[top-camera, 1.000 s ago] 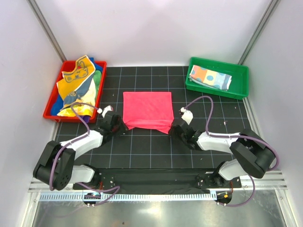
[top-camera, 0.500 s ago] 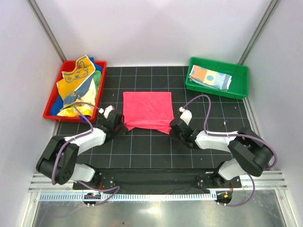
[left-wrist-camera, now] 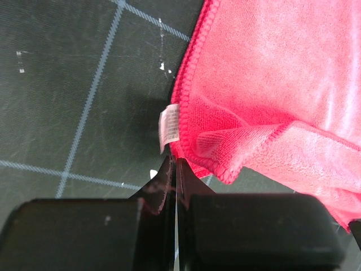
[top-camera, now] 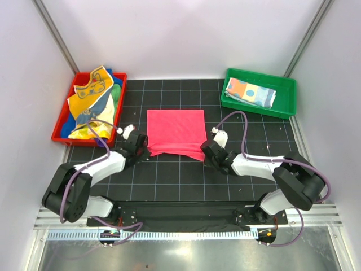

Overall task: Fold and stack the towels
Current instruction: Fold the towel

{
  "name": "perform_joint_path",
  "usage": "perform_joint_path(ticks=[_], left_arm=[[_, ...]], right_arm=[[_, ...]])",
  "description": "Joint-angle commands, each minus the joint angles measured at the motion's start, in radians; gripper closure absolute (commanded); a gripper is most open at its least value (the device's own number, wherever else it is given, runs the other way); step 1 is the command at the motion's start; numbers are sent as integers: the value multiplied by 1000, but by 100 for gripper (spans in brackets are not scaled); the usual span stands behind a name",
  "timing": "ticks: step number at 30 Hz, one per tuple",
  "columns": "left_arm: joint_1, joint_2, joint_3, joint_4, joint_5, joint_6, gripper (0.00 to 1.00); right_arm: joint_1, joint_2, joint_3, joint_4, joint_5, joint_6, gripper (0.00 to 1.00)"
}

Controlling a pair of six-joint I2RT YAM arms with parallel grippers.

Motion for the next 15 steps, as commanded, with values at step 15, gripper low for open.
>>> perform_joint_path(ticks=[15], left_arm=[[-4,-101,-8,-183,-29,46,100]], right_arm=[[-3,-97,18,-178,20,-81,99]])
